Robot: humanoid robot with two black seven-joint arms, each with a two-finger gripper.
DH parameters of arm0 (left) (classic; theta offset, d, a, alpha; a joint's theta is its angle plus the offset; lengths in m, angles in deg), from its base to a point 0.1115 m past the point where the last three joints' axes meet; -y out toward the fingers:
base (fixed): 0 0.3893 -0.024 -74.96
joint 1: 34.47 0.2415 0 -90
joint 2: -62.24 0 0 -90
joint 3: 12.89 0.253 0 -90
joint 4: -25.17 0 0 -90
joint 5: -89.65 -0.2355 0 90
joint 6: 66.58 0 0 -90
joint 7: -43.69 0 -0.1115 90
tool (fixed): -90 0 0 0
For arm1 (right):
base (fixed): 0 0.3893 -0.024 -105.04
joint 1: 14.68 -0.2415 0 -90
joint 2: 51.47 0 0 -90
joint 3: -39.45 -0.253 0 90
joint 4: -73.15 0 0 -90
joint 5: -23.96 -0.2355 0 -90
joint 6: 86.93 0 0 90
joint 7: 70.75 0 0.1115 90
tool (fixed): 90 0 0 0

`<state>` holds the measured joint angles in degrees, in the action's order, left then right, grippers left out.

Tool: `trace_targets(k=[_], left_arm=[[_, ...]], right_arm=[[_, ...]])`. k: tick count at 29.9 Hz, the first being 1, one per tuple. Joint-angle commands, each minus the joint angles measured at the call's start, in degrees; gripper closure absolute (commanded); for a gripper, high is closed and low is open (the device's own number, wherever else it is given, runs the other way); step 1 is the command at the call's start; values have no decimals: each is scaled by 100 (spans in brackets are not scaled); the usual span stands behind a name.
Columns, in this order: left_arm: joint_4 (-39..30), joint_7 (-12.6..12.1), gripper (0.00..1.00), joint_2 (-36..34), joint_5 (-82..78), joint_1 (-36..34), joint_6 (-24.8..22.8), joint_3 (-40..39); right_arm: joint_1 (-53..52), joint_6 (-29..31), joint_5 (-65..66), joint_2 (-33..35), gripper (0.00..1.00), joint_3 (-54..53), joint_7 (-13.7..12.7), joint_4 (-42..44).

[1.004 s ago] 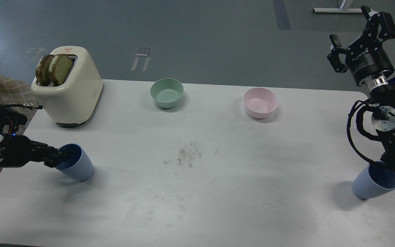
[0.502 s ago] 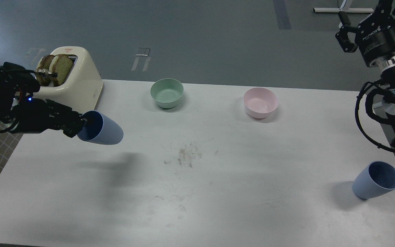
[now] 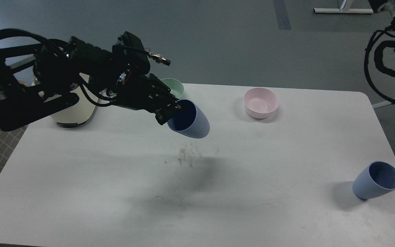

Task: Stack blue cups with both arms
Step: 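Carry the blue cup with the left gripper to the table center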

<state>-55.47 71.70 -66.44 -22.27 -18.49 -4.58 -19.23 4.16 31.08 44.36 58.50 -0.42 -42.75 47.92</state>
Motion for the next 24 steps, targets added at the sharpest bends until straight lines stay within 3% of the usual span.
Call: trace_targets(k=[1, 14, 24], left_arm=[[250, -1, 100, 720, -225, -7, 0, 11], [1532, -1, 100, 2442, -471, -341, 0, 678], [1999, -1, 100, 2725, -401, -412, 0, 1180]], right_arm=[[-108, -1, -1, -20, 0, 93, 0, -7], [-143, -1, -1, -29, 0, 251, 0, -34], [-126, -1, -9, -20, 0, 260, 0, -43]])
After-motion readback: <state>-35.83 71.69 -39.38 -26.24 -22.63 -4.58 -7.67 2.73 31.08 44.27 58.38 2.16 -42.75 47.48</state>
